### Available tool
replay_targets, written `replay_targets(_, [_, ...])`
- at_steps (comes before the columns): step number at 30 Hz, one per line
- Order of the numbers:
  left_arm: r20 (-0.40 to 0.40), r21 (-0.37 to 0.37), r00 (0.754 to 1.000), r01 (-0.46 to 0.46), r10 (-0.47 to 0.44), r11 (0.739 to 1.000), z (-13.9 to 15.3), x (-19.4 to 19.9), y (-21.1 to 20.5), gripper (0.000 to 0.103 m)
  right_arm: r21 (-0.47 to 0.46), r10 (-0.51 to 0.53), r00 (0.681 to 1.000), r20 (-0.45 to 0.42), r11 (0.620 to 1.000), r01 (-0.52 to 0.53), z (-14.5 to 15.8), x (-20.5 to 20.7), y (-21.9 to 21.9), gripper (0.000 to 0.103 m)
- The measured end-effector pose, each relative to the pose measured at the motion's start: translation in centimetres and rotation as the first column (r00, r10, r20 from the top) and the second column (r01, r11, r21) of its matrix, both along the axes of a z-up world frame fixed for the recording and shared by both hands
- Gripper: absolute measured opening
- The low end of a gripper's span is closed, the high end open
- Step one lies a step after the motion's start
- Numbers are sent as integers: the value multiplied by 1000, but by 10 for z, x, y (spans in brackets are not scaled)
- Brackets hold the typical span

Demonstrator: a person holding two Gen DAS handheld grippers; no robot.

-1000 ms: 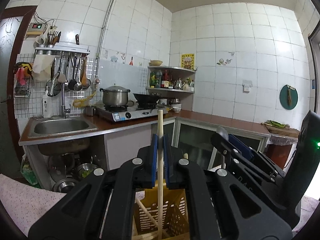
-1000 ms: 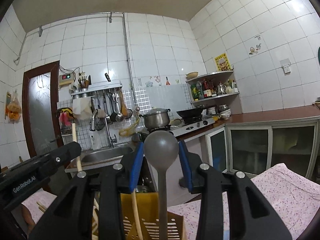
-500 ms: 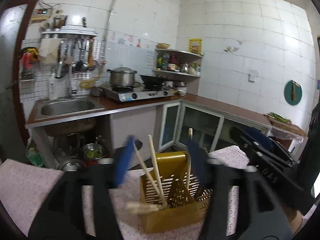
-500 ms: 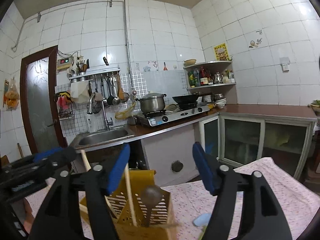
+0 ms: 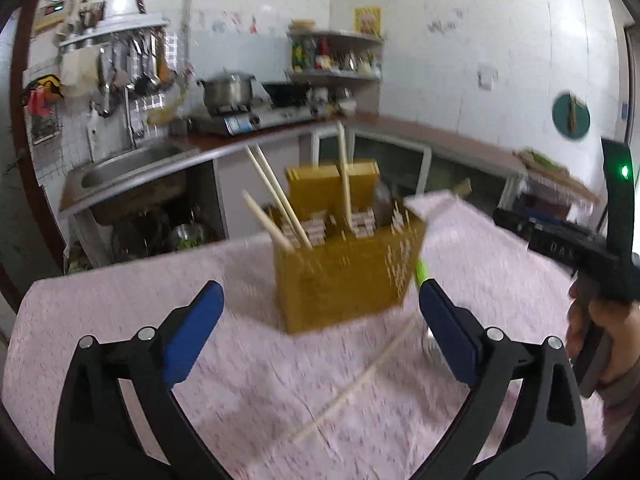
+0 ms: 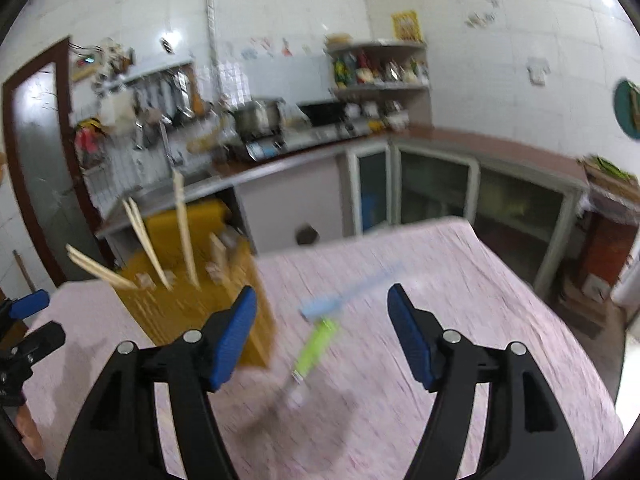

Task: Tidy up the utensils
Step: 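Move both open tools back down to the cloth beside the holder, then close the left tool on the last chopstick while the right tool grasps the green frog fork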

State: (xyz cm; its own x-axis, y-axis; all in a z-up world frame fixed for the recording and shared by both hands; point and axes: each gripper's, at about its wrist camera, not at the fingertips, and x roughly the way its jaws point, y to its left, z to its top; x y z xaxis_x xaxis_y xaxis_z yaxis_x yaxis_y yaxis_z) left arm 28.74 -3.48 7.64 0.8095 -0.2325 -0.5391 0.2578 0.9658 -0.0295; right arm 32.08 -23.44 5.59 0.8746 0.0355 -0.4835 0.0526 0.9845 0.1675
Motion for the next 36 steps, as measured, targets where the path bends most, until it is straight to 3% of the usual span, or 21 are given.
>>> replay_targets(3, [-67,35,998,21,-19,999,-29,3,-14,95,33,-28,997,-76,999,30,-30,-5,-16,67])
replay_targets(7, [-165,19,986,34,-31,999,-62,20,-28,94,15,-50,986,-162,998,53,-68,-6,-25,67])
replay_targets(13, [-253,31,964,98,-87,995,-94,46,-50,65,11,-72,972,-225,997,76,-100,0,-37,67])
replay_targets(18, [-291,49,948,152,-132,987,-109,58,-72,52,9,-80,967,-240,996,85,-103,12,-39,67])
replay_targets(20, [-322,53,935,177,-151,983,-117,62,-79,29,-2,-77,966,-247,997,79,-104,21,-36,67])
replay_targets(21, [-347,63,925,187,-154,980,-122,67,-83,25,-1,-75,965,-250,997,77,-103,25,-34,67])
replay_targets(23, [-339,80,929,182,-145,980,-123,69,-83,18,7,-64,964,-257,998,68,-102,35,-30,67])
replay_targets(27, [-363,26,920,169,-148,985,-122,75,-72,14,25,-39,960,-278,999,47,-103,61,-16,67])
replay_targets(36, [-379,-8,922,85,-81,996,-120,54,-20,8,72,-20,944,-329,996,46,-110,111,16,66])
